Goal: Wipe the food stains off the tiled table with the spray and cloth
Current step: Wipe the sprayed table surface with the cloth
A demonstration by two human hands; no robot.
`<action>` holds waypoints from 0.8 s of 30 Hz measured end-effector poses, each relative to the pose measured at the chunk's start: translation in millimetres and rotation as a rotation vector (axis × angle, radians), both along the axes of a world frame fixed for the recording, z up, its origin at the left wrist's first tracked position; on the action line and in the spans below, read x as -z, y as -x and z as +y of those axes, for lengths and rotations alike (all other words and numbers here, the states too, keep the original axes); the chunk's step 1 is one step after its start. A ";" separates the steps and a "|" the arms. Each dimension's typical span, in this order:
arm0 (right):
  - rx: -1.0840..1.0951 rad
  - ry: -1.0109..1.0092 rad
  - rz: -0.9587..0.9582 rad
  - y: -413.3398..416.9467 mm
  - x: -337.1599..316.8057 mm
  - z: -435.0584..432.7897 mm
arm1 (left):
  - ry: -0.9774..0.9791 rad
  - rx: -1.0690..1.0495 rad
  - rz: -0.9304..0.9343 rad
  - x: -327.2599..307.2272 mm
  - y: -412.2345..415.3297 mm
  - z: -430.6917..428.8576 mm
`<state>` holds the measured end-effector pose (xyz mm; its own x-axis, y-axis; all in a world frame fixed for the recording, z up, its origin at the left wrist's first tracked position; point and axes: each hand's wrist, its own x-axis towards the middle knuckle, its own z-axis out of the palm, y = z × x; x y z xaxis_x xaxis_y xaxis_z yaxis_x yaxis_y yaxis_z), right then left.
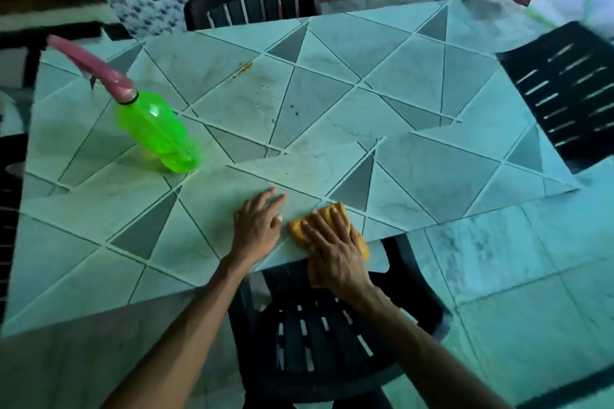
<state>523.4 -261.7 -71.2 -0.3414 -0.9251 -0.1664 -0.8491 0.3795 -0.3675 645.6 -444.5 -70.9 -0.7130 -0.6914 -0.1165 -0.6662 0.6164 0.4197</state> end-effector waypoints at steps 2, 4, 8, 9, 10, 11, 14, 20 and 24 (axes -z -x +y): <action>0.011 0.002 -0.002 -16.3 -5.9 18.9 | -0.024 0.057 0.080 -4.1 -8.7 -17.4; 0.057 0.003 -0.012 -16.7 -11.6 25.7 | -0.010 0.096 0.114 -5.6 -18.4 -31.2; 0.221 -0.107 0.037 16.9 10.4 7.6 | 0.065 0.155 0.062 -3.9 -31.6 -56.6; 0.241 -0.163 0.045 29.1 20.9 -5.5 | 0.075 0.161 0.049 -3.5 -34.1 -63.4; 0.250 -0.219 0.053 42.5 30.0 -20.4 | 0.084 0.164 0.041 -2.7 -36.1 -68.3; 0.251 -0.255 0.065 55.2 37.6 -37.7 | 0.097 0.164 0.040 -1.8 -37.7 -72.2; 0.275 -0.222 0.108 75.7 33.8 -99.6 | 0.123 0.167 0.051 -1.8 -32.3 -85.2; 0.416 0.100 0.100 34.3 7.6 -98.4 | 0.063 0.200 -0.005 -4.6 9.2 -118.0; 0.288 0.092 0.115 18.5 7.2 -49.8 | 0.024 0.223 -0.228 -16.9 38.3 -150.8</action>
<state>504.8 -311.5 -78.4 -0.6033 -0.7969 -0.0316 -0.7494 0.5800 -0.3195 607.3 -595.3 -54.1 -0.8047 -0.5253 -0.2765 -0.5888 0.7658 0.2587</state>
